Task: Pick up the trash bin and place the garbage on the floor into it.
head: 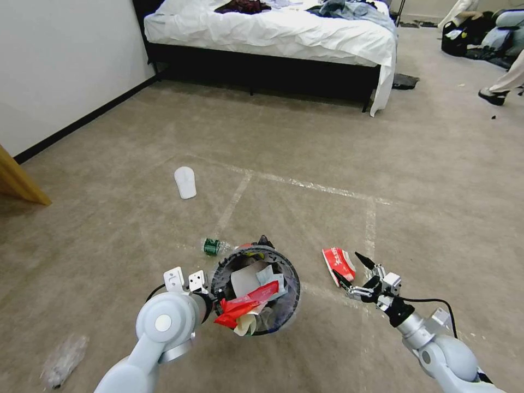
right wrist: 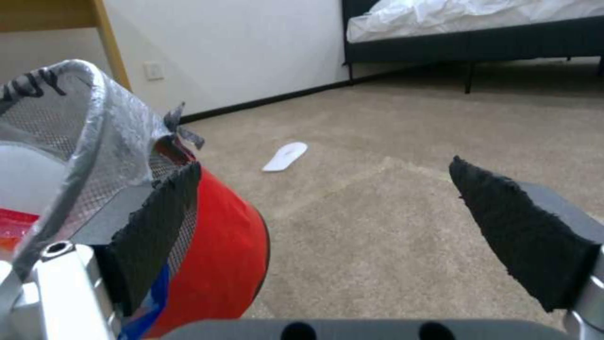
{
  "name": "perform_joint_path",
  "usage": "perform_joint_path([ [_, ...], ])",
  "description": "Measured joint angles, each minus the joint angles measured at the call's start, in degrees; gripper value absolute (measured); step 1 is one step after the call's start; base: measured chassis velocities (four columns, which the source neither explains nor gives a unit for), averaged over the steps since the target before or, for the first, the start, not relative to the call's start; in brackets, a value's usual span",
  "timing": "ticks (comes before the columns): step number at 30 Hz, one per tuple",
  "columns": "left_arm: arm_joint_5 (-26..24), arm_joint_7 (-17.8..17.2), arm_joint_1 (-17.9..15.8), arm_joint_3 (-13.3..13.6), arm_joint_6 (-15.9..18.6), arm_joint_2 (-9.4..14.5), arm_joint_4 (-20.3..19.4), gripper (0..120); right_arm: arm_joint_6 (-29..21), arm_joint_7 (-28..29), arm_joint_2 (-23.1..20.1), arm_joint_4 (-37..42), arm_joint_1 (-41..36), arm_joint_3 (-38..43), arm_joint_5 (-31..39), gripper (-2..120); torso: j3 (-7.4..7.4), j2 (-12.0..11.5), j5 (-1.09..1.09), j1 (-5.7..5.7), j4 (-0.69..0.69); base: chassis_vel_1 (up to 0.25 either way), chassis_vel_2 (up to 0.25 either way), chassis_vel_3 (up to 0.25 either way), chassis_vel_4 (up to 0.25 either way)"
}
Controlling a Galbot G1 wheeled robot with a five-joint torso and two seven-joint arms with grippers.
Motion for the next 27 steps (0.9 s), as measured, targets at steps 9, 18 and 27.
perform_joint_path([
  [9,-0.1,0.03,-0.39,-0.02,0.0,0.17,0.26,0,0.02,-0.3,-0.13,-0.49,0.46,-0.1,0.12,100,-0.02,0.0,0.0,-0.01,-0.01,0.016,-0.021,-0.017,0.012],
  [18,-0.1,0.03,-0.25,-0.05,0.0,0.51,0.4,0,-0.12,-0.79,-0.53,-1.77,1.14,-0.29,-0.16,100,-0.02,0.01,0.0,-0.01,-0.01,0.0,0.0,0.0,0.0],
  [27,-1.34,0.02,-1.58,0.02,0.0,1.43,1.4,0,0.23,0.71,-3.02,-6.1,6.26,-3.91,1.14,100,-0.01,0.01,0.0,-0.01,-0.01,0.0,0.0,0.0,0.0],
])
